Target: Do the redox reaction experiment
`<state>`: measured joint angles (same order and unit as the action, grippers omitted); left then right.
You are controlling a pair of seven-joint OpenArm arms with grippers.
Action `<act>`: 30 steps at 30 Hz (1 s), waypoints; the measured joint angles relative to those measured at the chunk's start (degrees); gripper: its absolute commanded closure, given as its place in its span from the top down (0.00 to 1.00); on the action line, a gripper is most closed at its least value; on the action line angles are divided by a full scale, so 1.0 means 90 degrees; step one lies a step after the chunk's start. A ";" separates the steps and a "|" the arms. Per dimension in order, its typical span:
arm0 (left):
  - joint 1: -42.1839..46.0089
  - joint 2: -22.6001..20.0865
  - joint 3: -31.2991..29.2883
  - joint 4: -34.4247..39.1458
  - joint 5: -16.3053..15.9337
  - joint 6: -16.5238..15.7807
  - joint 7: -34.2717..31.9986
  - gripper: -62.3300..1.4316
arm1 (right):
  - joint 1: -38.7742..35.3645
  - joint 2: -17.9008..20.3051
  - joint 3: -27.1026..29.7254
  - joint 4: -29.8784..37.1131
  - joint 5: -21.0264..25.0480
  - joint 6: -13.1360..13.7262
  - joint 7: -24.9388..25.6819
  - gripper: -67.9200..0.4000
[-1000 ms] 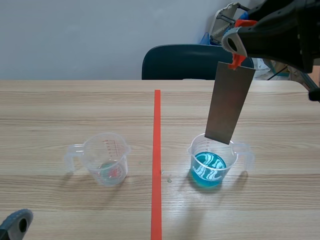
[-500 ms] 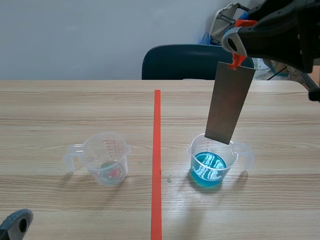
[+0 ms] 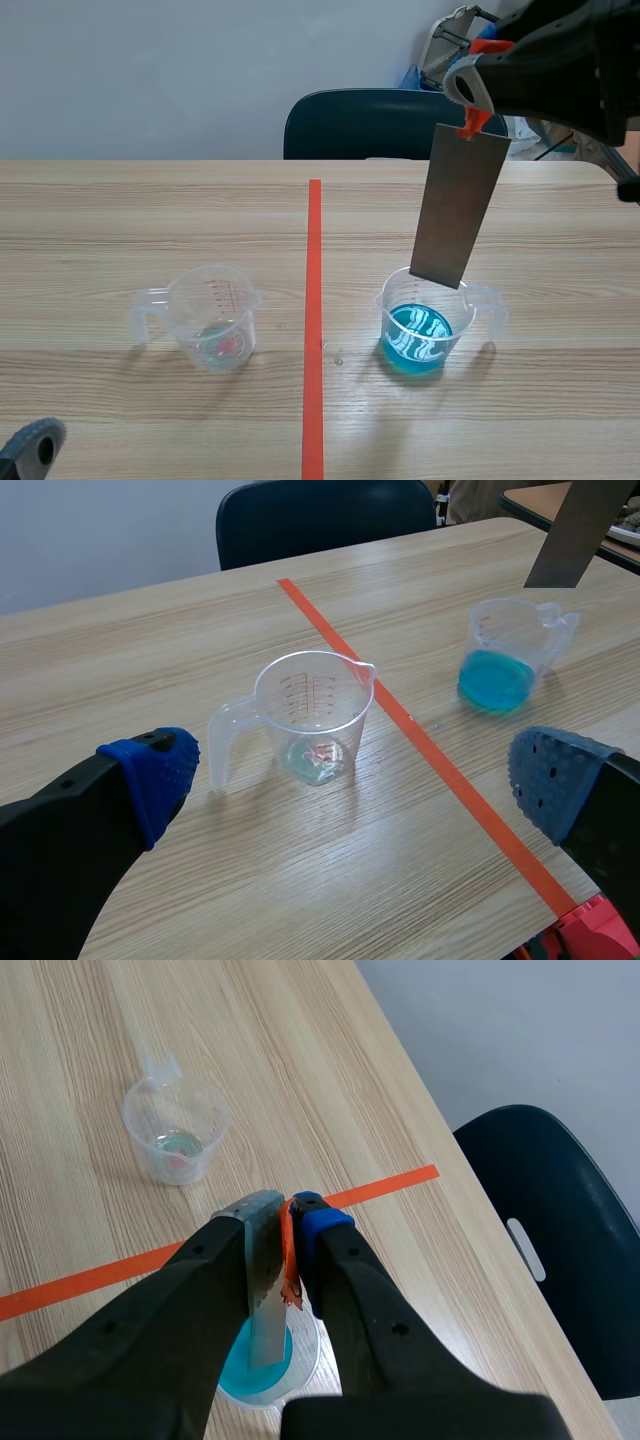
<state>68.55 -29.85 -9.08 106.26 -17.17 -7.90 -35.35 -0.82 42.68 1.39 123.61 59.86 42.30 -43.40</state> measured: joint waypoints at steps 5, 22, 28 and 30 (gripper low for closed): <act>0.0000 0.0000 0.0000 0.0000 0.0000 0.0000 0.0002 1.00 | 0.0041 0.0002 -0.0039 0.0000 -0.0002 0.0000 -0.0002 0.02; 0.0000 0.0000 0.0000 -0.0005 0.0017 -0.0002 0.0478 1.00 | 0.1569 -0.1166 -0.1683 -0.0097 -0.0243 0.0000 -0.0690 0.01; 0.0000 0.0000 0.0000 -0.0005 0.0024 -0.0002 0.0763 1.00 | 0.2227 -0.1965 -0.2501 -0.0610 -0.0488 0.0000 -0.1144 0.01; 0.0000 0.0000 0.0000 -0.0005 0.0024 -0.0002 0.0760 1.00 | 0.2455 -0.2174 -0.2749 -0.0889 -0.0488 0.0000 -0.1192 0.01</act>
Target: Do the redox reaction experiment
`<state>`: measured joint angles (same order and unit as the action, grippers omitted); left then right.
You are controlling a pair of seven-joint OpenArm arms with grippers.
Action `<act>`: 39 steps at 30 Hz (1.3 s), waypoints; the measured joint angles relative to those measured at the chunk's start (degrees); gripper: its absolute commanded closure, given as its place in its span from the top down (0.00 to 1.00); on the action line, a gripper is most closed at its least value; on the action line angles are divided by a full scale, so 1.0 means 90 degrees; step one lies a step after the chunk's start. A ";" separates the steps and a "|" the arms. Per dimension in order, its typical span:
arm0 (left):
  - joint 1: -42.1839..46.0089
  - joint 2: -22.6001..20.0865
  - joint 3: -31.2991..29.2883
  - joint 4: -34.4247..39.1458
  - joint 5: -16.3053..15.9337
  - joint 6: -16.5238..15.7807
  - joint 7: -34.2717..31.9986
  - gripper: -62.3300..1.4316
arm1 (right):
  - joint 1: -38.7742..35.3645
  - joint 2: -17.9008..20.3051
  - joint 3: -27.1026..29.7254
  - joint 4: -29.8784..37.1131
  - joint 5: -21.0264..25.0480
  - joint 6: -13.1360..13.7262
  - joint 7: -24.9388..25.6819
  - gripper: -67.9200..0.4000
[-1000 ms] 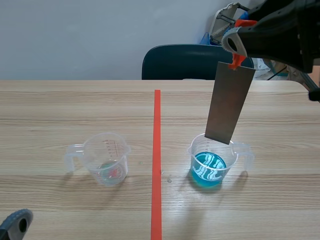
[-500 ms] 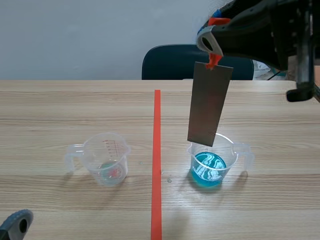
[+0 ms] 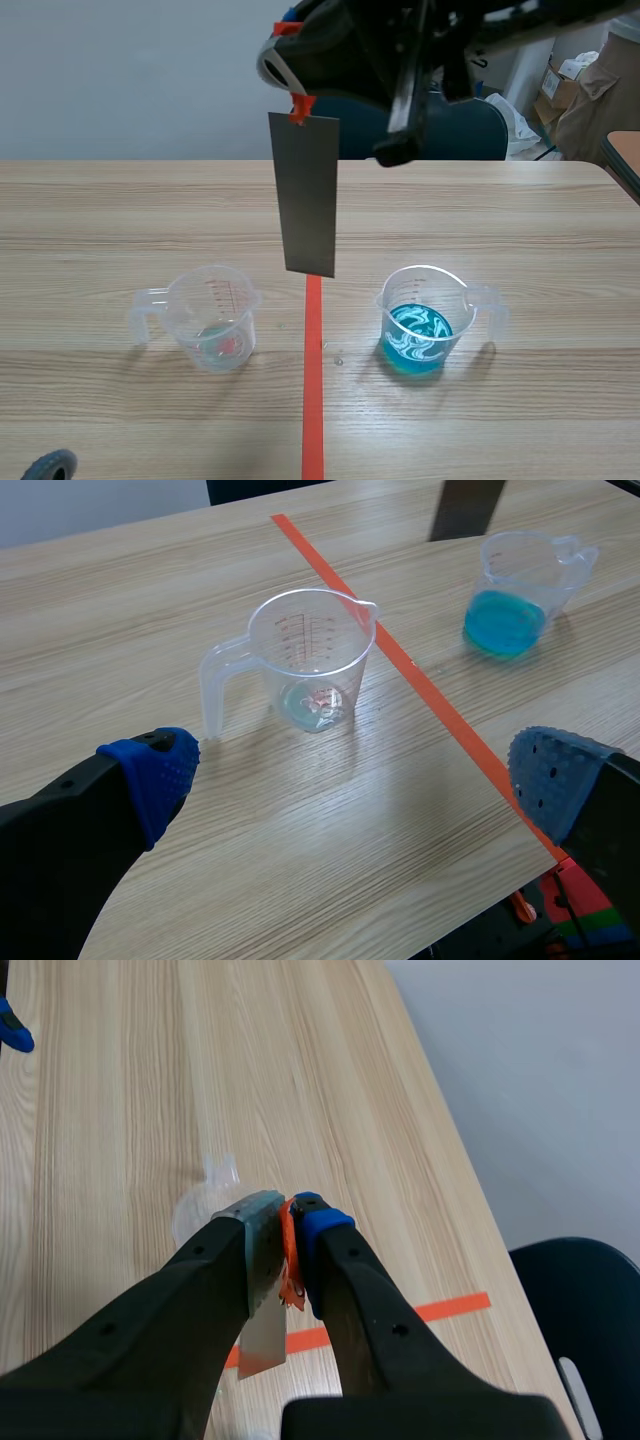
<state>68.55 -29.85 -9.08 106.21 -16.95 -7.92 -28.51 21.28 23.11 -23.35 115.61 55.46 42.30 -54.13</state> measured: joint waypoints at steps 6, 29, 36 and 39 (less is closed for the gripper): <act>-0.0221 0.0002 0.0000 0.0000 0.0005 -0.0019 0.0000 1.00 | 0.0658 -0.0568 -0.0566 -0.0877 -0.0024 -0.0002 -0.0141 0.02; -0.0493 0.0002 0.0000 0.0000 0.0019 -0.0005 0.0102 1.00 | 0.1268 -0.1999 -0.1542 -0.2278 -0.0663 -0.0002 -0.0141 0.02; -0.0491 0.0002 0.0000 0.0000 0.0019 -0.0010 0.0102 1.00 | 0.1268 -0.2103 -0.1729 -0.2276 -0.0736 -0.0002 -0.0138 0.02; -0.0491 0.0002 0.0000 0.0000 0.0019 -0.0022 0.0102 1.00 | 0.1268 -0.2113 -0.1749 -0.2276 -0.0743 -0.0002 -0.0141 0.02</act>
<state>64.14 -29.82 -9.08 106.21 -16.78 -8.12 -27.59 32.69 4.10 -39.09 95.13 48.77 42.28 -55.40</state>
